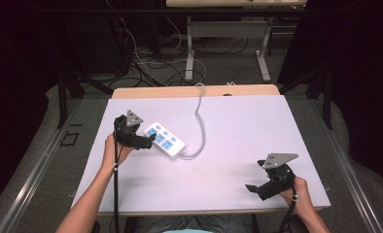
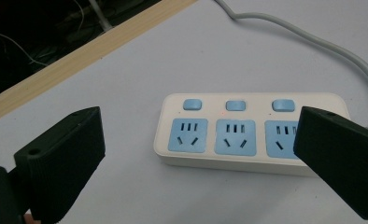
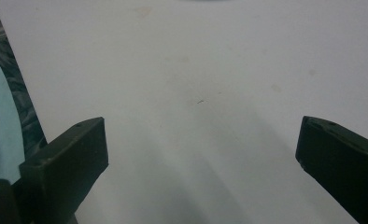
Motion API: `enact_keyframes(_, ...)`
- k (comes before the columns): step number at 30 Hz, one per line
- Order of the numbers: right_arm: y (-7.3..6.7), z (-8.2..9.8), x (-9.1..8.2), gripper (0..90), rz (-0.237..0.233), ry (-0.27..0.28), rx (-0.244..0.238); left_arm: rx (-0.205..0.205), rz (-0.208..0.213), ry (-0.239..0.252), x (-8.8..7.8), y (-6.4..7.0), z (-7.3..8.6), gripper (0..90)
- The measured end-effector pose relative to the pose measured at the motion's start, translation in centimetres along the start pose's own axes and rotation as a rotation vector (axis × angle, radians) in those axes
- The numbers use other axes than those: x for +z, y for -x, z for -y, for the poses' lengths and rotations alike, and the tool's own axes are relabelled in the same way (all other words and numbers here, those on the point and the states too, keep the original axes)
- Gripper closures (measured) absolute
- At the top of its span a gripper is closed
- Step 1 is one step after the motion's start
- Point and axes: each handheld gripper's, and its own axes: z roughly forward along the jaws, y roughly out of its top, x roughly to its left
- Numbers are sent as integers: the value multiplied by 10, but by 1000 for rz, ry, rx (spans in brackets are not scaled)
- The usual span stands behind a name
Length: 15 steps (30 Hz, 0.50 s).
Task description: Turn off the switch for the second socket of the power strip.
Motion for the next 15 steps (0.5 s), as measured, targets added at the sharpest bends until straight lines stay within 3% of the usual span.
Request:
enact_keyframes(3, 0, 0, 0, 18, 1, -2, 5, 11, -1, -5, 3, 0, -2, 20)
enact_keyframes(4, 0, 0, 0, 18, 0, -2, 6, -4, 11, -10, 5, 1, -2, 20)
enact_keyframes(15, -1, 0, 1, 19, 5, 3, 12, -13, 12, -17, 16, -1, -8, 16)
